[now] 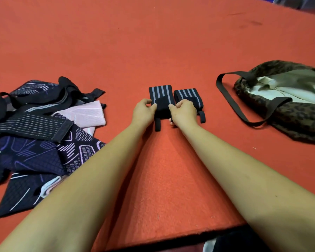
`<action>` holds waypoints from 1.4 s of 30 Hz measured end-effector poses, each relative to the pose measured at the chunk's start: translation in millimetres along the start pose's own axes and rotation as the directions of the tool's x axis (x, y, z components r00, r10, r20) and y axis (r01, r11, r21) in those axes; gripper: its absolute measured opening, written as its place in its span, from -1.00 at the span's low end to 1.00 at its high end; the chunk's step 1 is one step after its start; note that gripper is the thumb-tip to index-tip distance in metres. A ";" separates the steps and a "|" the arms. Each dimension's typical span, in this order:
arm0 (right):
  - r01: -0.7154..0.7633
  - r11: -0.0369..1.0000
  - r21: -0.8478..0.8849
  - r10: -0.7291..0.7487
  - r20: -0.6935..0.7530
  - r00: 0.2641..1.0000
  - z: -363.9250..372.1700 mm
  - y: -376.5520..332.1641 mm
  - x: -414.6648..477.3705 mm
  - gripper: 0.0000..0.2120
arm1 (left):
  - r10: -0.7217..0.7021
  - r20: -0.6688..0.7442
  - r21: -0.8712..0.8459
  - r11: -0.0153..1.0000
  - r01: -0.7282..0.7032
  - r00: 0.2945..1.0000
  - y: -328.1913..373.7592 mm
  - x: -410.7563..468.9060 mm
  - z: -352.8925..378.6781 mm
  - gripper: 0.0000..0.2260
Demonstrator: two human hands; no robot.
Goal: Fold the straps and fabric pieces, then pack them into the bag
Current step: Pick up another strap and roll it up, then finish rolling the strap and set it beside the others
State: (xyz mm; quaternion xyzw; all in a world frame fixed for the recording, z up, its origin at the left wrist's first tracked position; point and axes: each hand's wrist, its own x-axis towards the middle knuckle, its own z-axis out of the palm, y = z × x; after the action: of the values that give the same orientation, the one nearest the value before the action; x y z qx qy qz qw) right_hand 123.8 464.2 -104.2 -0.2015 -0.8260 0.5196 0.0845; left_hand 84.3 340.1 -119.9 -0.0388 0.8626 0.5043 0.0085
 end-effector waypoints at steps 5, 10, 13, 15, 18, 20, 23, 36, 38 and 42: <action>0.014 0.993 -0.120 -0.009 0.047 0.999 -14.9 -9.1 -8.2 -0.74 | -0.044 0.038 -0.068 0.997 0.046 0.998 -1.4 -6.0 -16.4 -0.69; 0.131 0.941 -0.313 -0.109 0.087 0.990 -40.5 -17.0 -35.7 -0.75 | -0.009 0.053 -0.108 0.994 0.015 0.999 -4.2 -22.7 -68.1 -0.93; 0.172 0.933 -0.315 -0.128 0.155 0.980 -37.0 -27.1 -64.5 -0.79 | -0.005 0.082 -0.114 0.993 0.014 0.997 -13.1 -48.2 -106.3 -0.93; 0.194 0.935 -0.297 -0.129 0.227 0.965 -19.9 -37.2 -84.4 -0.77 | -0.001 0.092 -0.111 0.994 0.011 0.996 -22.7 -68.4 -133.9 -0.94; 0.258 0.933 -0.251 -0.169 0.328 0.930 18.3 -53.0 -113.8 -0.72 | -0.006 0.055 -0.099 0.995 0.012 0.998 -41.5 -100.0 -176.7 -0.93; 0.273 0.936 -0.221 -0.169 0.398 0.902 46.8 -60.4 -132.7 -0.79 | -0.013 0.024 -0.085 0.996 0.015 1.000 -57.0 -119.3 -203.8 -0.89; 0.306 0.941 -0.147 -0.197 0.498 0.845 82.7 -72.0 -158.1 -0.90 | -0.019 -0.060 -0.020 1.000 0.018 0.998 -83.4 -138.6 -241.3 -0.87; -0.067 0.995 0.077 0.028 0.432 0.902 217.6 -122.5 -180.9 -0.73 | 0.032 0.055 0.507 0.860 -0.055 0.998 -188.2 -155.2 -276.3 -0.45; -0.063 0.997 0.036 0.043 0.402 0.914 231.2 -122.9 -175.6 -0.62 | 0.057 0.027 0.535 0.843 -0.063 0.998 -195.3 -160.1 -270.1 -0.46; -0.223 0.967 0.127 0.147 0.436 0.888 239.6 -124.9 -156.7 -0.66 | 0.117 -0.004 0.544 0.834 -0.096 0.993 -204.5 -161.7 -268.8 -0.25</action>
State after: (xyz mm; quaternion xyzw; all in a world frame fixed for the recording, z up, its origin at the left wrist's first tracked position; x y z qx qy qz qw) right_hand 151.3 153.5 -88.6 -0.1541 -0.7530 0.6265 -0.1291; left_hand 267.5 15.6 -156.9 0.0036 0.9709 0.2383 -0.0250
